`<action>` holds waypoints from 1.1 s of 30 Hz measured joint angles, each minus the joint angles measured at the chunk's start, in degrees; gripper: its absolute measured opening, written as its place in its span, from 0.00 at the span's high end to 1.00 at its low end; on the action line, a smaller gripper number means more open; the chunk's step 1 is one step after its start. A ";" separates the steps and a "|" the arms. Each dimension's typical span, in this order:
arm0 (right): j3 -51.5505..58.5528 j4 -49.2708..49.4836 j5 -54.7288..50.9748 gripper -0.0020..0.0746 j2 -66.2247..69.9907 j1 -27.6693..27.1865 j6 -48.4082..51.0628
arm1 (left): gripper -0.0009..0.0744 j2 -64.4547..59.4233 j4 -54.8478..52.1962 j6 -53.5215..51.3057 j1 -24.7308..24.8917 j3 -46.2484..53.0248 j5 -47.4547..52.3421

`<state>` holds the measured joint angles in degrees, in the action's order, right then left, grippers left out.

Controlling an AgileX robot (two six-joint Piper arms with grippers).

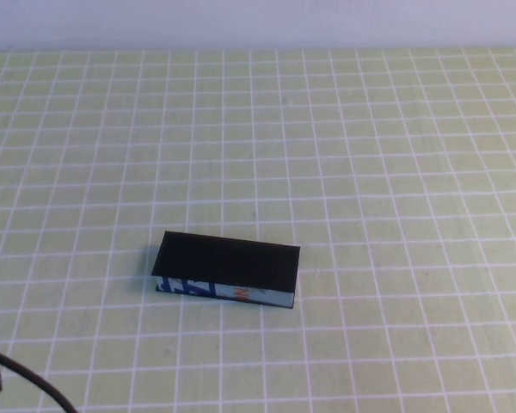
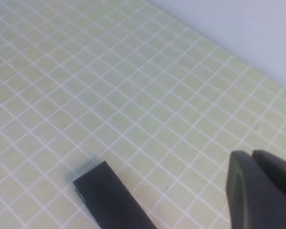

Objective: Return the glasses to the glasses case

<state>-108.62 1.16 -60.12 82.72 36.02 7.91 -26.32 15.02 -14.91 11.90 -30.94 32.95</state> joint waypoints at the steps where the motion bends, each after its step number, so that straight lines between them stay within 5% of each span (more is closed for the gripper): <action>1: 2.54 -0.42 0.94 1.00 -1.91 0.00 0.08 | 0.99 0.26 0.00 0.00 0.00 1.04 -0.54; 18: 66.72 -0.77 28.13 1.00 -50.58 0.00 5.72 | 0.99 0.40 1.69 0.00 0.00 4.62 -5.04; 33: 88.00 3.32 23.88 1.00 -77.14 0.00 5.72 | 0.99 0.40 6.07 0.00 0.00 4.62 -5.04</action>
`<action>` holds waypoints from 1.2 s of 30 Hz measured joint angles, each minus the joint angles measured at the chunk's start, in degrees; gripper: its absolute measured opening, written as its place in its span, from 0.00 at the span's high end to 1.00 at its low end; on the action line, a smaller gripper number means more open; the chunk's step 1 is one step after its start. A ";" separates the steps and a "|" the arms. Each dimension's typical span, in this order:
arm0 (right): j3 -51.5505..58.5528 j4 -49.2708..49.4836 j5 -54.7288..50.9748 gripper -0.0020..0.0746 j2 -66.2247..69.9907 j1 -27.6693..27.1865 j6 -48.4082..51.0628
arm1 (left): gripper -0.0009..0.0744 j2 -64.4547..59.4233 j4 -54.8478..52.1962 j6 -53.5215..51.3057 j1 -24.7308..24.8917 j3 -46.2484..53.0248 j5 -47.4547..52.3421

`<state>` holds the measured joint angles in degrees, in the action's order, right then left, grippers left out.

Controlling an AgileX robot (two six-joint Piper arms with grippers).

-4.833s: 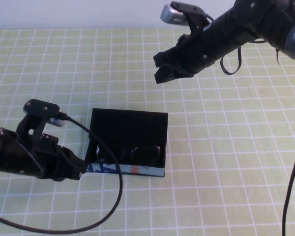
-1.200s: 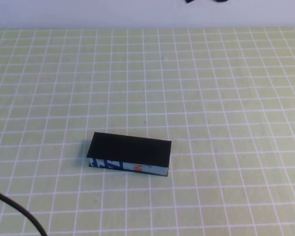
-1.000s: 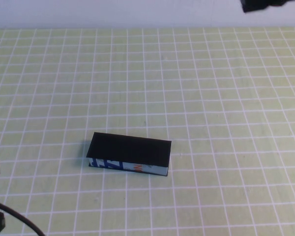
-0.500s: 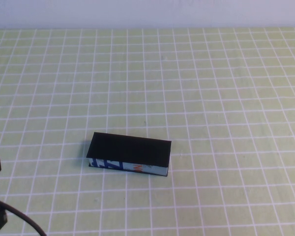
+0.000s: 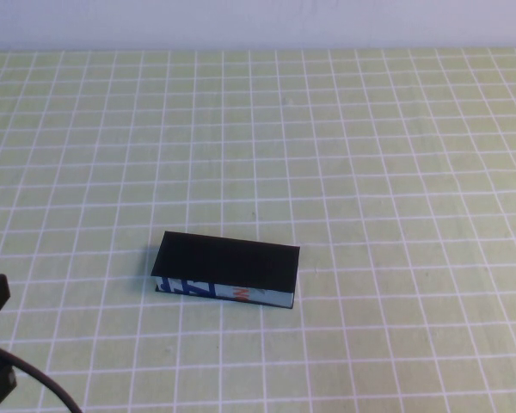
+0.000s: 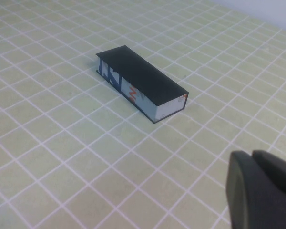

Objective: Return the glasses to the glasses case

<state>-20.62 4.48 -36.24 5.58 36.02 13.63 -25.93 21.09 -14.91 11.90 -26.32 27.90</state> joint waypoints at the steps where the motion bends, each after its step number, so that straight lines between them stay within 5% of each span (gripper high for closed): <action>1: 0.01 0.00 -0.27 1.00 -0.19 0.00 0.00 | 0.99 0.00 0.00 0.00 0.00 0.00 0.00; 21: 0.01 4.21 -0.48 1.00 -0.71 0.00 0.22 | 0.99 0.43 0.00 0.00 0.00 0.00 0.49; 36: 0.01 4.34 -0.48 1.00 -0.71 0.00 0.22 | 0.99 23.40 -6.58 0.00 0.00 10.49 -0.74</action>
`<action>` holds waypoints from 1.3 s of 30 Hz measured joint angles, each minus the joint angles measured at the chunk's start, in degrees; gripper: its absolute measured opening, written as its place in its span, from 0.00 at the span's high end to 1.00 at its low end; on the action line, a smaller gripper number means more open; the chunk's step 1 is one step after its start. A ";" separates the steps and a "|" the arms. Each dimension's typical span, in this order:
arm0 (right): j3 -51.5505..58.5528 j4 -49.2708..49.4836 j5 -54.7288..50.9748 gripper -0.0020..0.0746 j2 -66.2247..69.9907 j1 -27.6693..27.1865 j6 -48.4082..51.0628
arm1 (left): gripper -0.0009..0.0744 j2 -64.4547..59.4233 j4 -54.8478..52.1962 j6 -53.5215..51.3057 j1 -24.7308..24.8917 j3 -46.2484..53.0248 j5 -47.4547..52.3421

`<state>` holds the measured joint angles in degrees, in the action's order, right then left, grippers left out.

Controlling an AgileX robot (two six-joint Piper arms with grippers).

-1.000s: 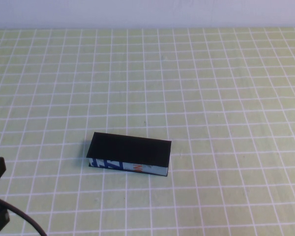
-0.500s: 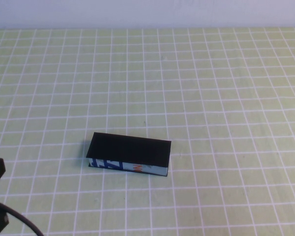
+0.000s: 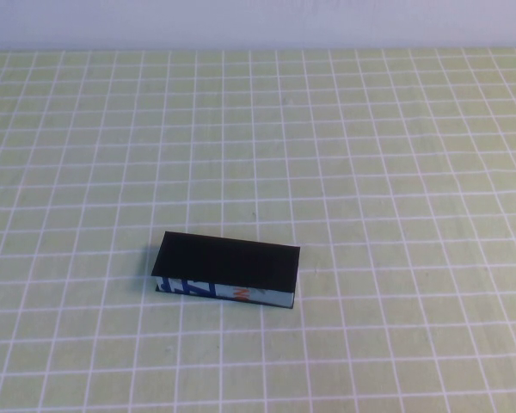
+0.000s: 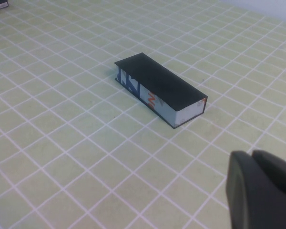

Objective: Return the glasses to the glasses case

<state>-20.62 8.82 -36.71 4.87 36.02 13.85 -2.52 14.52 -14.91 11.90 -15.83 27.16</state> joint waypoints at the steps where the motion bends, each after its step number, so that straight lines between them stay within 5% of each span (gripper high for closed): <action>1: 0.00 0.00 0.00 1.00 0.00 0.00 0.00 | 0.99 1.02 -1.74 0.00 0.00 1.72 -1.72; 10: 0.00 0.13 0.00 1.00 0.00 0.00 0.00 | 0.99 3.15 -6.54 -0.45 0.00 16.83 -29.73; 23: 0.00 0.13 0.00 1.00 0.00 0.00 0.00 | 0.99 3.14 -6.75 1.16 0.00 17.09 -6.81; 39: 0.00 0.13 0.00 1.00 0.00 0.00 0.00 | 0.99 3.14 -8.67 2.73 0.00 17.09 -6.59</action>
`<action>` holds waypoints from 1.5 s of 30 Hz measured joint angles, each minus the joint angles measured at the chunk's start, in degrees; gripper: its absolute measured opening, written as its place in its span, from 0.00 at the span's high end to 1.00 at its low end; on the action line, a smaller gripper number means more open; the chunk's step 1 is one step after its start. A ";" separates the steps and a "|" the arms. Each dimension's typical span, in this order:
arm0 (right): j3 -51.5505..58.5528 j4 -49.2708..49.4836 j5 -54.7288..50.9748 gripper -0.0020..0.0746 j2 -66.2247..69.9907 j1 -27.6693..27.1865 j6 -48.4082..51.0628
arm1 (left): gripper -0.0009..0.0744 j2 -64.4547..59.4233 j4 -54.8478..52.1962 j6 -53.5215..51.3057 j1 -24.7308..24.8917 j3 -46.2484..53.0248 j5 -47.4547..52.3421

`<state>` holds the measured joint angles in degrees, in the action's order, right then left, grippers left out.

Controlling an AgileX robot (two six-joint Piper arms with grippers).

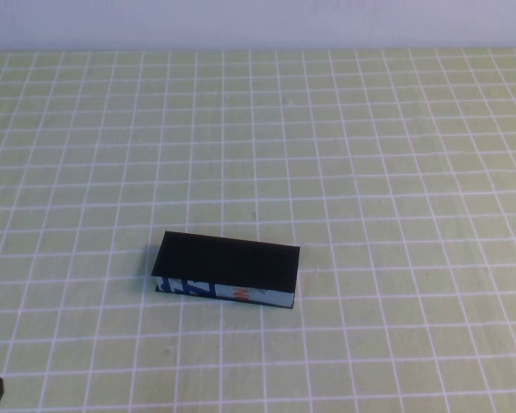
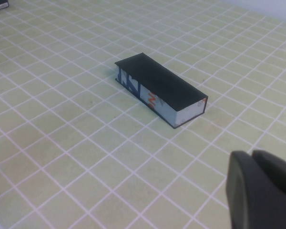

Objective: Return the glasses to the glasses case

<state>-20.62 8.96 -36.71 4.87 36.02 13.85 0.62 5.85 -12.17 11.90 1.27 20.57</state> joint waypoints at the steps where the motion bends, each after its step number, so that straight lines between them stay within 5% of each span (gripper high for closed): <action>1: 0.00 0.00 0.00 1.00 0.00 0.00 0.00 | 0.99 0.00 0.00 0.00 0.00 0.00 0.00; 12: 0.00 0.57 0.00 1.00 0.00 -1.94 0.00 | 0.99 0.00 -0.09 0.00 0.00 0.00 0.00; 22: 0.00 2.40 0.00 1.00 0.00 -23.83 0.00 | 0.99 0.00 -0.22 0.00 0.00 0.00 0.00; 30: 5.96 7.24 10.25 1.00 -1.01 -38.87 0.00 | 0.99 0.00 -0.22 0.00 0.00 0.00 0.00; 45: 22.23 7.86 18.75 1.00 -5.41 -38.71 0.00 | 0.99 0.12 -0.22 0.00 0.00 0.00 0.00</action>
<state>1.62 16.81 -17.96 -0.54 -2.69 13.85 0.74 5.63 -12.17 11.90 1.27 20.57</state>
